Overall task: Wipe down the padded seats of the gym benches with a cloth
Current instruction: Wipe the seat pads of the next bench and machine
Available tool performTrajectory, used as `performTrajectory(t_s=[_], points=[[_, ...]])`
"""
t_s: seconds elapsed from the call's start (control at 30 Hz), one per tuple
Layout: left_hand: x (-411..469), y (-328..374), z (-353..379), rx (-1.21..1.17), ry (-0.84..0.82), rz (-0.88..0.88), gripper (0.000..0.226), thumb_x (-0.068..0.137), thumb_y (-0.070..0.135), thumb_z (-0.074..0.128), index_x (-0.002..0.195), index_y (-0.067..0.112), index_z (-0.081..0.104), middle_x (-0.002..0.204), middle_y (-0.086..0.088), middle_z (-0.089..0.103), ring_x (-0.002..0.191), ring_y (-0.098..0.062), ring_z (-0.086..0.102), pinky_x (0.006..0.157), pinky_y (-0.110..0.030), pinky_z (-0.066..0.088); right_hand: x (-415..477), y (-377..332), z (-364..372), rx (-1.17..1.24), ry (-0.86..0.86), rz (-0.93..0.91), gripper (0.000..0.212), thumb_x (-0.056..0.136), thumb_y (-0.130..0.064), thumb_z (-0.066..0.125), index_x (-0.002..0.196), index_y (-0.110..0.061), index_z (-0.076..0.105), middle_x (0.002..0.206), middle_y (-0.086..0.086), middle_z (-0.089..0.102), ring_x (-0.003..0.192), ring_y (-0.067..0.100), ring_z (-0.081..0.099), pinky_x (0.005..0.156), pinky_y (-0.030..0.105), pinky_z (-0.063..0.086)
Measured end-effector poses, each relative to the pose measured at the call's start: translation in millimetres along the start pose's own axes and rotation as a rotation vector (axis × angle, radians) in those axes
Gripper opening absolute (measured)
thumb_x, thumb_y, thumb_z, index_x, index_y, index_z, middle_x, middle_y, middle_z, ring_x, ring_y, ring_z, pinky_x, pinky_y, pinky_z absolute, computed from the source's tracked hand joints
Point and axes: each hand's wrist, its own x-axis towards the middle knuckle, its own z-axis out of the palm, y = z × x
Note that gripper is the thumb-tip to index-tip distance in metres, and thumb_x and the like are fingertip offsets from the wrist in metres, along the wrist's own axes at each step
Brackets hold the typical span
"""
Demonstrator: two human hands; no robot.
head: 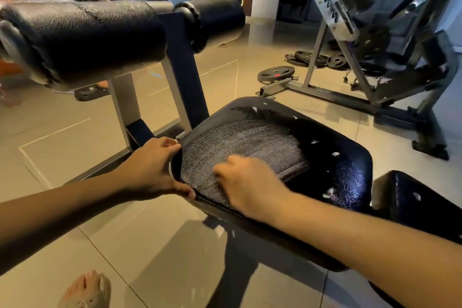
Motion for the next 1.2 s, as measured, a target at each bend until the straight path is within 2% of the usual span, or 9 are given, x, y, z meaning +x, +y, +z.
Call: performTrajectory(t_s=[0.1, 0.3, 0.43, 0.57, 0.7, 0.83, 0.93, 1.1, 1.2], points=[[2.1, 1.6, -0.7, 0.081, 0.007, 0.063, 0.126, 0.052, 0.085, 0.061, 0.158, 0.025, 0.03, 0.161, 0.003, 0.031, 0.146, -0.018, 0.025, 0.119, -0.037, 0.029, -17.9, 7.8, 2.7, 0.022, 0.02, -0.091, 0.014, 0.091, -0.02, 0.07, 0.105, -0.019, 0.066, 0.084, 0.004, 0.06, 0.064, 0.026, 0.06, 0.055, 0.028, 0.036], [5.5, 11.7, 6.6, 0.224, -0.016, 0.148, 0.124, 0.06, 0.09, 0.058, 0.16, 0.026, 0.022, 0.163, 0.007, 0.026, 0.148, -0.015, 0.023, 0.119, -0.03, 0.026, -31.9, 143.7, -14.2, -0.245, 0.019, 0.485, 0.018, 0.099, -0.025, 0.055, 0.113, -0.019, 0.064, 0.097, 0.005, 0.06, 0.088, 0.033, 0.064, 0.073, 0.035, 0.052], [3.0, 11.5, 7.6, 0.238, 0.027, 0.152, 0.124, 0.06, 0.092, 0.059, 0.159, 0.025, 0.026, 0.161, 0.006, 0.031, 0.146, -0.016, 0.026, 0.118, -0.031, 0.027, -16.2, 69.9, -4.4, -0.119, 0.017, 0.279, 0.017, 0.099, -0.025, 0.057, 0.114, -0.02, 0.062, 0.104, 0.004, 0.062, 0.091, 0.028, 0.063, 0.07, 0.032, 0.038], [-1.9, 13.2, 10.1, 0.268, 0.087, 0.178, 0.117, 0.062, 0.091, 0.058, 0.156, 0.026, 0.035, 0.157, 0.006, 0.038, 0.142, -0.015, 0.033, 0.114, -0.029, 0.032, -23.8, 1.4, -2.1, 0.027, -0.029, -0.106, 0.03, 0.087, -0.031, 0.076, 0.111, -0.019, 0.065, 0.09, 0.003, 0.061, 0.07, 0.024, 0.059, 0.061, 0.03, 0.037], [-4.4, 16.0, 8.8, 0.229, 0.062, 0.175, 0.109, 0.063, 0.09, 0.057, 0.151, 0.026, 0.045, 0.152, 0.006, 0.044, 0.137, -0.013, 0.039, 0.108, -0.028, 0.039, -26.0, 76.9, -8.9, -0.075, -0.028, 0.19, 0.021, 0.096, -0.023, 0.062, 0.116, -0.024, 0.065, 0.103, 0.002, 0.063, 0.091, 0.027, 0.065, 0.07, 0.029, 0.043], [-5.3, 17.8, 7.8, 0.265, 0.07, 0.183, 0.104, 0.067, 0.086, 0.055, 0.15, 0.023, 0.047, 0.151, 0.004, 0.047, 0.134, -0.013, 0.043, 0.107, -0.027, 0.042, -39.3, 145.7, -17.3, -0.232, 0.002, 0.496, 0.015, 0.095, -0.022, 0.059, 0.108, -0.017, 0.066, 0.094, 0.005, 0.06, 0.087, 0.032, 0.063, 0.076, 0.039, 0.056], [-6.3, 18.5, 7.5, 0.319, 0.096, 0.204, 0.108, 0.065, 0.092, 0.044, 0.147, 0.023, 0.051, 0.148, 0.004, 0.05, 0.13, -0.013, 0.046, 0.103, -0.025, 0.043, -26.1, 85.2, -7.7, -0.138, 0.031, 0.36, 0.015, 0.096, -0.023, 0.059, 0.11, -0.019, 0.062, 0.1, 0.005, 0.06, 0.091, 0.029, 0.064, 0.071, 0.033, 0.045], [-5.7, 16.7, 8.9, 0.32, 0.09, 0.185, 0.121, 0.059, 0.102, 0.026, 0.15, 0.025, 0.047, 0.154, 0.005, 0.045, 0.137, -0.013, 0.042, 0.108, -0.027, 0.037, -27.4, -9.1, -2.0, 0.04, -0.072, -0.091, 0.033, 0.076, -0.028, 0.084, 0.098, -0.016, 0.063, 0.082, 0.004, 0.056, 0.06, 0.025, 0.056, 0.052, 0.03, 0.033], [-4.2, 13.2, 10.8, 0.297, 0.098, 0.184, 0.128, 0.052, 0.103, 0.016, 0.15, 0.027, 0.046, 0.154, 0.006, 0.044, 0.138, -0.013, 0.041, 0.109, -0.028, 0.037, -30.1, 45.7, -2.2, -0.053, 0.014, 0.074, 0.017, 0.095, -0.024, 0.064, 0.112, -0.021, 0.065, 0.093, 0.001, 0.06, 0.074, 0.024, 0.06, 0.063, 0.028, 0.041]])
